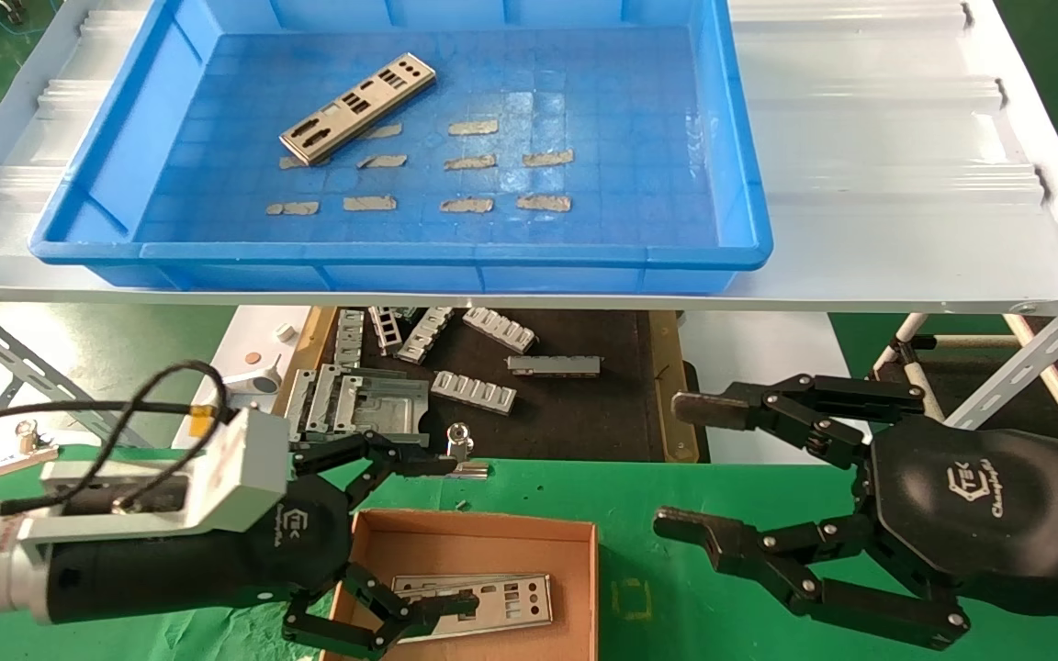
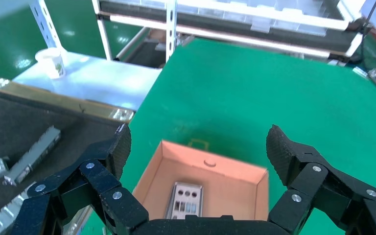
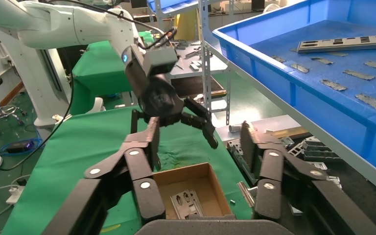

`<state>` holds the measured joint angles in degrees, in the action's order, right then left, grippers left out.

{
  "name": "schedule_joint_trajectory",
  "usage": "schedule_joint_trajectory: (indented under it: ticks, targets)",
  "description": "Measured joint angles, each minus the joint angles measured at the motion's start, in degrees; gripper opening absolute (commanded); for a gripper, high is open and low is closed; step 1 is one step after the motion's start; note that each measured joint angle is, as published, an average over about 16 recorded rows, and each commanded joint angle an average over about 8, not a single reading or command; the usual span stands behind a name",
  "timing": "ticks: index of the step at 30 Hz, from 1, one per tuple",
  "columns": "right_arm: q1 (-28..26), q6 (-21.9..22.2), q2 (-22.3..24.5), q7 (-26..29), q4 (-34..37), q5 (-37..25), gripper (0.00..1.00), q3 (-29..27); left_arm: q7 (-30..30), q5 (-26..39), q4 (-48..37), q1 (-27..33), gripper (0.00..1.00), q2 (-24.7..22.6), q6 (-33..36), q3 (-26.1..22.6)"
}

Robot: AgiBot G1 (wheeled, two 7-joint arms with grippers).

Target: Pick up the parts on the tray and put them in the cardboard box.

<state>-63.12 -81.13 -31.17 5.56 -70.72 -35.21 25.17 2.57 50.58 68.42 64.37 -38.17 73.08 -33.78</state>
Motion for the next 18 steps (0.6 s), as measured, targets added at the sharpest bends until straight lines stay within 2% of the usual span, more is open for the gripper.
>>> schedule_joint_trajectory:
  ticks: [18]
  targets:
    - [0.00,0.00,0.00,0.00,0.00,0.00,1.00,0.00,4.32,-4.61,2.72,-1.48,1.00,1.67,6.66,9.38]
